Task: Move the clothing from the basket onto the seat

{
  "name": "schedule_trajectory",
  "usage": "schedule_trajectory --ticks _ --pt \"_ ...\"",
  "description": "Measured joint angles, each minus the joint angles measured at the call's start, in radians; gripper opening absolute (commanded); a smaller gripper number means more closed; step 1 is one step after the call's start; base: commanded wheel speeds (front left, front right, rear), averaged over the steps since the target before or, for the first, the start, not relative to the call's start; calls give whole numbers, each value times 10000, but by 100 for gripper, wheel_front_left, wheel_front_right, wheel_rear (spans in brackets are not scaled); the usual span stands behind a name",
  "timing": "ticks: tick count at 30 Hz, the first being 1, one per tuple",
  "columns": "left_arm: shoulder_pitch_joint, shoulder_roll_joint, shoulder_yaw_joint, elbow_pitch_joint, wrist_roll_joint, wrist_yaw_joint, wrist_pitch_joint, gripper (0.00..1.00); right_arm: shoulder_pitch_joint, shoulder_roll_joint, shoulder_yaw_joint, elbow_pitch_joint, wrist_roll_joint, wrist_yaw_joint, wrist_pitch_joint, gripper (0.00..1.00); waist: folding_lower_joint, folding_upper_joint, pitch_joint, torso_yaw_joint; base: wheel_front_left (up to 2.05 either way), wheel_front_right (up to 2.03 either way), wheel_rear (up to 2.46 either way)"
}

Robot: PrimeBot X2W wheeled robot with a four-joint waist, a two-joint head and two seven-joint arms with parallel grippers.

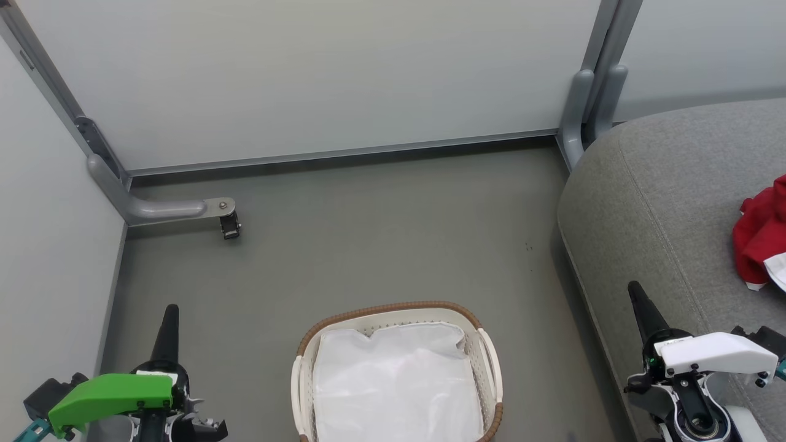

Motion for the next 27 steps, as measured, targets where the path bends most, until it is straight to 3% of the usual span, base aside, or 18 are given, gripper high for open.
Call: schedule_trajectory --ticks 27 --pt "-166 10 176 -276 -1858 -77 525 0 75 -12 -314 -395 1987 0 518 0 0 0 -90 -54 0 0 0"
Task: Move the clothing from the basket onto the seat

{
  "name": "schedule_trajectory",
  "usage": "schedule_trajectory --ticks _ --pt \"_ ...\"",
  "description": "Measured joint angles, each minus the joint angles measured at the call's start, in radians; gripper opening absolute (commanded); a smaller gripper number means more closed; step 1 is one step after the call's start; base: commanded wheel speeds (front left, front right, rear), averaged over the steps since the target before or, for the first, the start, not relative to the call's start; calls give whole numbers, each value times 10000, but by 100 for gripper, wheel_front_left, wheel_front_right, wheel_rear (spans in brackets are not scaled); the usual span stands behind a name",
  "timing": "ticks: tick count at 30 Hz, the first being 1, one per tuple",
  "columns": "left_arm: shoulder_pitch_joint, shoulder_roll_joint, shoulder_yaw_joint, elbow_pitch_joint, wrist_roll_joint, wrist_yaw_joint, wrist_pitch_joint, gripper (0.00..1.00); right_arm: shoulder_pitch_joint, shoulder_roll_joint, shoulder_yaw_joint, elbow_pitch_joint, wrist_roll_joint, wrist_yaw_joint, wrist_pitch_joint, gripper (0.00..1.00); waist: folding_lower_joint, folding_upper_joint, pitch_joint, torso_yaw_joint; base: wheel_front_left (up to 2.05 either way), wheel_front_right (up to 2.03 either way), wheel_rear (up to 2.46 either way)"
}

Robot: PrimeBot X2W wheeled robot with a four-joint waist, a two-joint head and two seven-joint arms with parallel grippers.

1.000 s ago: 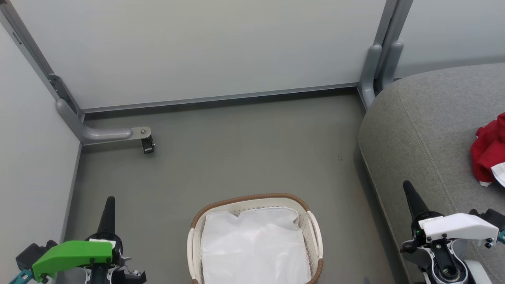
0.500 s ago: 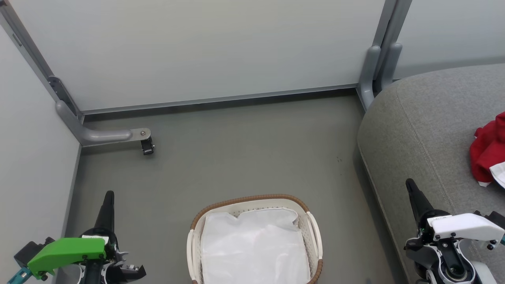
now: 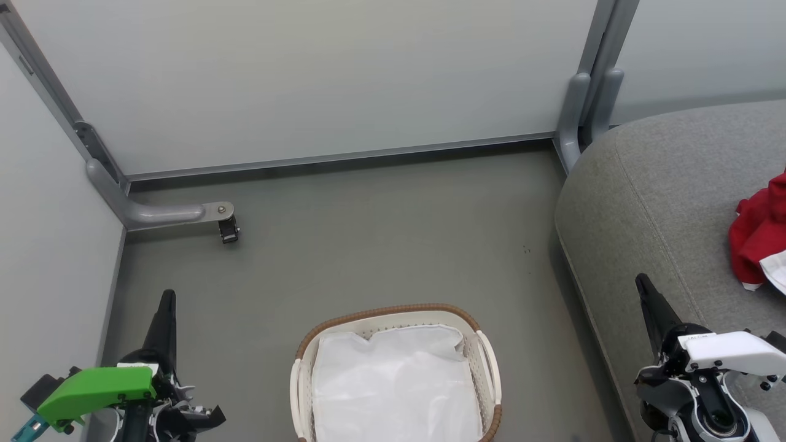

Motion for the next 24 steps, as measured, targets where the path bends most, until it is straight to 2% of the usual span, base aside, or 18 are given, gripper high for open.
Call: schedule_trajectory --ticks 7,24 --pt "-49 2 54 -73 -422 -10 96 0 5 -2 -69 -81 458 -2 102 0 0 0 -21 -13 0 0 0" --pt "-64 2 56 -86 -428 -10 100 0 7 -2 -73 -90 462 -2 102 0 0 0 -22 -13 0 0 0"
